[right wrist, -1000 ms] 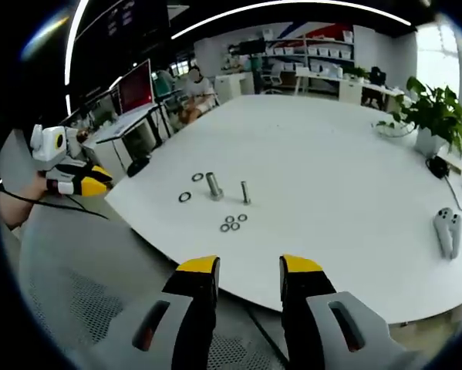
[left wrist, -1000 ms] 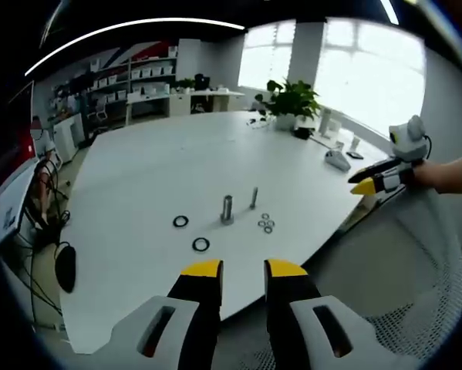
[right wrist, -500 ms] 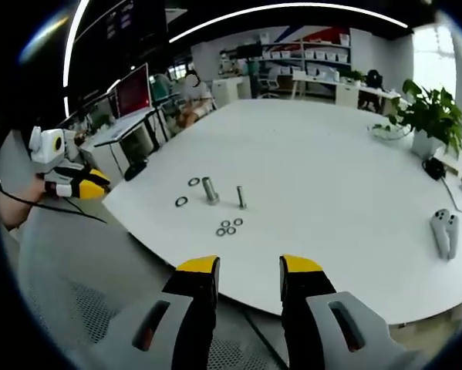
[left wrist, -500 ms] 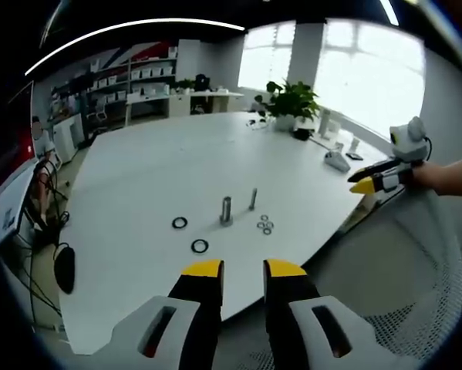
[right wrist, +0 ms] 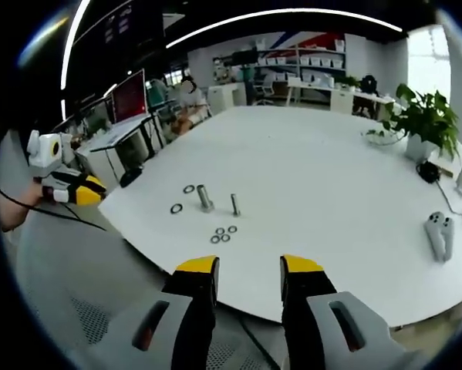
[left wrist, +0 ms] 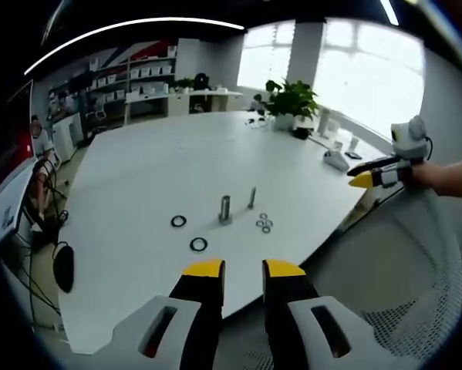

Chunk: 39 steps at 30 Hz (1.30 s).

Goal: Place the washer onto the threaded stud by aligning its center hole with the stud, sliding it down to the base, and recovering from edge contact or off-axis alignment until the washer reaches the visible bottom stop.

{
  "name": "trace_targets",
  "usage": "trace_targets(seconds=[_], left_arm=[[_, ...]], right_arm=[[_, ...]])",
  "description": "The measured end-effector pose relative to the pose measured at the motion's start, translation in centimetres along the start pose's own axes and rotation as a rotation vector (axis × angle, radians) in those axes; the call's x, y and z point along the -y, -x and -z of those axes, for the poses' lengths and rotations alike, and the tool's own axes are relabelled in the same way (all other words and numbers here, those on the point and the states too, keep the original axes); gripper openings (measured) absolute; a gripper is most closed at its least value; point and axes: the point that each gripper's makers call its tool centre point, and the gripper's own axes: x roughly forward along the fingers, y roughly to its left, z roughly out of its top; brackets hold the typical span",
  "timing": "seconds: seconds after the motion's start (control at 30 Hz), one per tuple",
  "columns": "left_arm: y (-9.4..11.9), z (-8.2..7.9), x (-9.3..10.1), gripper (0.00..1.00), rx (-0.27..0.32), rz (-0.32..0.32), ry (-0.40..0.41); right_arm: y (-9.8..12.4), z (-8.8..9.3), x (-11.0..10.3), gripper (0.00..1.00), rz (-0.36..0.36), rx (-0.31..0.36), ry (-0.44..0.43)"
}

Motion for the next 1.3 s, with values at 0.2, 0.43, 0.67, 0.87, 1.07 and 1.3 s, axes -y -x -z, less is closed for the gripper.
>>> trace_targets(seconds=[0.2, 0.43, 0.67, 0.87, 1.07, 1.3], left_arm=[[0.0, 0.1, 0.0, 0.17, -0.004, 0.002, 0.004], [-0.2, 0.3, 0.3, 0.17, -0.020, 0.023, -0.002], [-0.1, 0.2, 0.4, 0.17, -0.010, 0.031, -0.002], [-0.1, 0.0, 0.4, 0.16, 0.000, 0.033, -0.005], [-0.2, 0.0, 0.3, 0.16, -0.005, 0.027, 0.000], [-0.1, -0.1, 0.1, 0.16, 0.004, 0.019, 0.001]], right_arm=[[-0.3, 0.5, -0.5, 0.35, -0.023, -0.029, 0.007], [-0.4, 0.5, -0.4, 0.35, -0.029, -0.035, 0.001], [-0.2, 0.5, 0.1, 0.37, -0.002, -0.024, -0.006], [-0.4, 0.6, 0.0, 0.37, 0.011, -0.041, 0.029], [-0.6, 1.1, -0.1, 0.36, -0.005, -0.074, 0.031], [-0.6, 1.6, -0.2, 0.36, -0.005, -0.100, 0.037]])
